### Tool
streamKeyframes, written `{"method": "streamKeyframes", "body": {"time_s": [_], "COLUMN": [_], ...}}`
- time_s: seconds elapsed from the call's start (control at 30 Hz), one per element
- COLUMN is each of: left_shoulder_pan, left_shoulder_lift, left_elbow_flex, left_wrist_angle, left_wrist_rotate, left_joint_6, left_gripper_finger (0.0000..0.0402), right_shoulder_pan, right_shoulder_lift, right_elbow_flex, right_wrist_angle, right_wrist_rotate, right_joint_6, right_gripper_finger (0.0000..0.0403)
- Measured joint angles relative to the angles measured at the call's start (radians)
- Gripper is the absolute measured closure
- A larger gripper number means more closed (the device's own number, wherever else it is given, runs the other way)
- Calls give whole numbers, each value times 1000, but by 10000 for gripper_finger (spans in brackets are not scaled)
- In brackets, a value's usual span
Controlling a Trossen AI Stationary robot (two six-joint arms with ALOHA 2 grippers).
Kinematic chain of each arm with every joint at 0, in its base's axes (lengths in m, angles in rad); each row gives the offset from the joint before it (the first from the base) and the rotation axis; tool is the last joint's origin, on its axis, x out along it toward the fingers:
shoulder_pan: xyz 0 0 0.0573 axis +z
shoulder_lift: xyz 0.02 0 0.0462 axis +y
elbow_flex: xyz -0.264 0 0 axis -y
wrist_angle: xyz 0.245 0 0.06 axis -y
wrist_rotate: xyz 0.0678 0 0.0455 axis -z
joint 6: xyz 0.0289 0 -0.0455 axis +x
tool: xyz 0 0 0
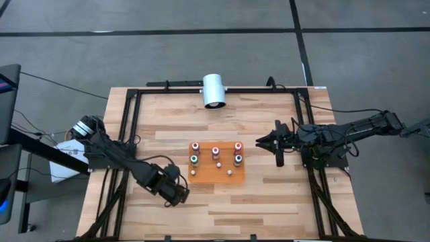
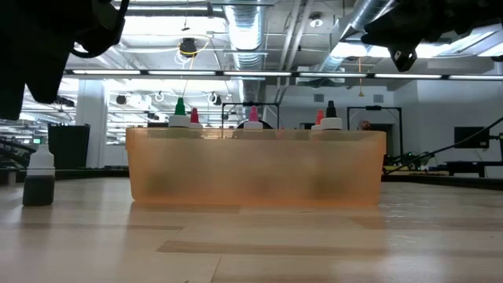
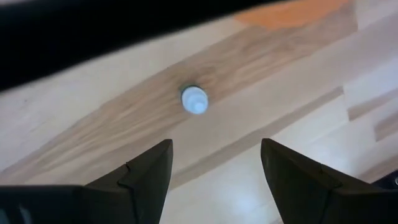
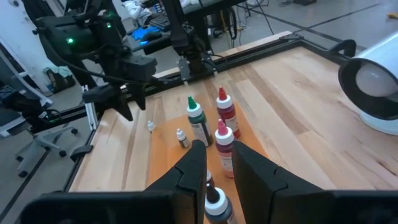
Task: Pick & Place food coloring
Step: Put the small green food coloring bottle into the orange container
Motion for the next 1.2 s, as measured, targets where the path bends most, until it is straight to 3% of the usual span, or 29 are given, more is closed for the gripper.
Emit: {"method": "streamKeyframes", "body": {"time_s": [0.3,0.97,1.2], "left_shoulder_pan": [0,0,9], "left_shoulder_lift": [4,12,97], "left_elbow_flex": [4,-6,-6], "left_wrist_angle": [1,8,40], "left_wrist_rotate": [21,-54,-23], "left_joint_6": [9,-51,-47], "left_gripper_finger": [165,165,169], "right_shoulder_pan": [0,0,0], "right_shoulder_lift": [0,0,0], "right_elbow_flex": [0,0,0], "right_wrist_angle": [0,0,0], "right_wrist_rotate": [-1,-2,-1], "right_joint_6": [0,0,0], "right_gripper_finger": [338,338,338]}}
